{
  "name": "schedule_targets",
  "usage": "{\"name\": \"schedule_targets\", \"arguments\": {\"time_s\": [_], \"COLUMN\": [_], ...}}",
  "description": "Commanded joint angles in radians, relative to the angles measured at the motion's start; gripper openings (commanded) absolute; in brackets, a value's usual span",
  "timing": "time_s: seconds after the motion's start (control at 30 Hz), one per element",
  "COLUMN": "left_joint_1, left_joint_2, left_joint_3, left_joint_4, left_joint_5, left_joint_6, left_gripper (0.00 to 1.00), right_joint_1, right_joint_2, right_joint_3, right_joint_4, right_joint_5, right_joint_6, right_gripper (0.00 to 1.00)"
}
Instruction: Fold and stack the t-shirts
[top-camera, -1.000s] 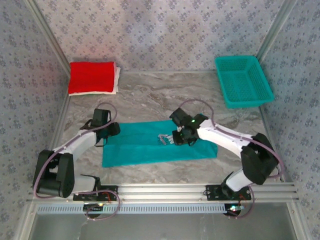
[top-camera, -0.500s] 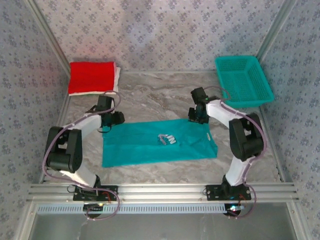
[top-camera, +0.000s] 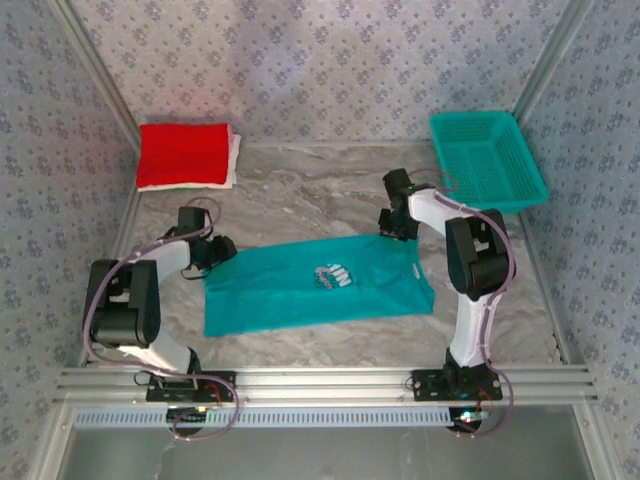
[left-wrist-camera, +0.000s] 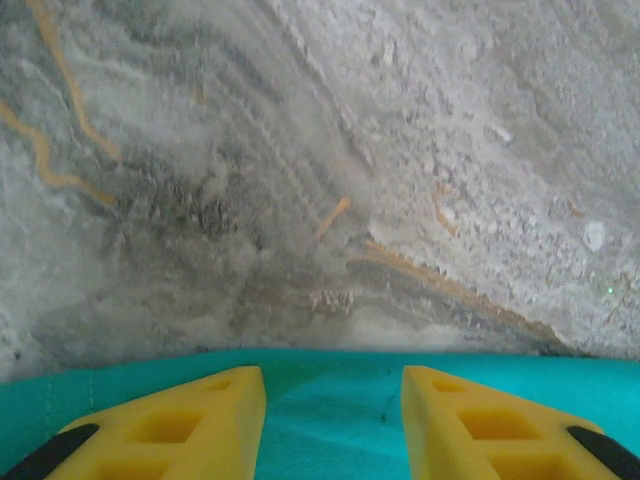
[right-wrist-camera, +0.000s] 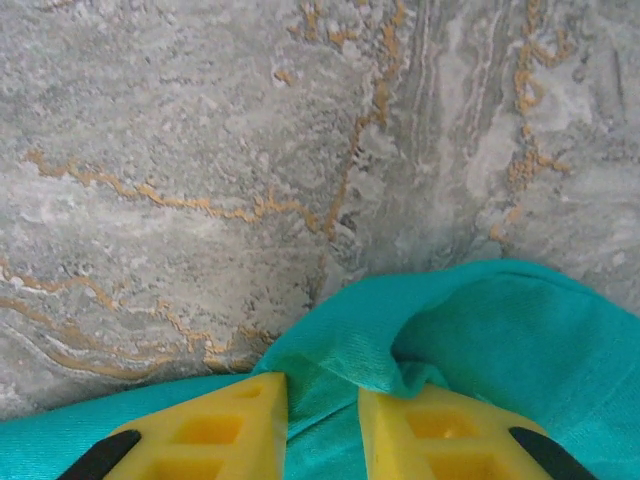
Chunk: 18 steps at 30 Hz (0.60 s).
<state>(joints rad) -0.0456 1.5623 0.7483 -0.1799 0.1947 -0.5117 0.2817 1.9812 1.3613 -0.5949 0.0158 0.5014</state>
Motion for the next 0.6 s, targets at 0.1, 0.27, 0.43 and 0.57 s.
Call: {"name": "schedule_targets", "arguments": {"time_s": [0.1, 0.27, 0.43, 0.57], "left_joint_1": [0.009, 0.007, 0.008, 0.000], "left_joint_2": [-0.123, -0.304, -0.381, -0.292], "left_joint_3": [-0.098, -0.153, -0.125, -0.063], "left_joint_4": [-0.102, -0.174, -0.196, -0.165], "left_joint_5": [-0.015, -0.066, -0.055, -0.009], "left_joint_6": [-0.025, -0.039, -0.010, 0.048], "left_gripper": [0.42, 0.44, 0.45, 0.46], "right_joint_1": [-0.008, -0.004, 0.024, 0.068], "right_joint_2": [0.079, 0.023, -0.138, -0.266], "right_joint_3": [0.116, 0.185, 0.094, -0.067], "right_joint_4": [-0.015, -0.056, -0.054, -0.042], "right_joint_5": [0.013, 0.026, 0.032, 0.038], "right_joint_6": [-0.024, -0.058, -0.046, 0.015], "right_gripper": [0.28, 0.33, 0.37, 0.37]}}
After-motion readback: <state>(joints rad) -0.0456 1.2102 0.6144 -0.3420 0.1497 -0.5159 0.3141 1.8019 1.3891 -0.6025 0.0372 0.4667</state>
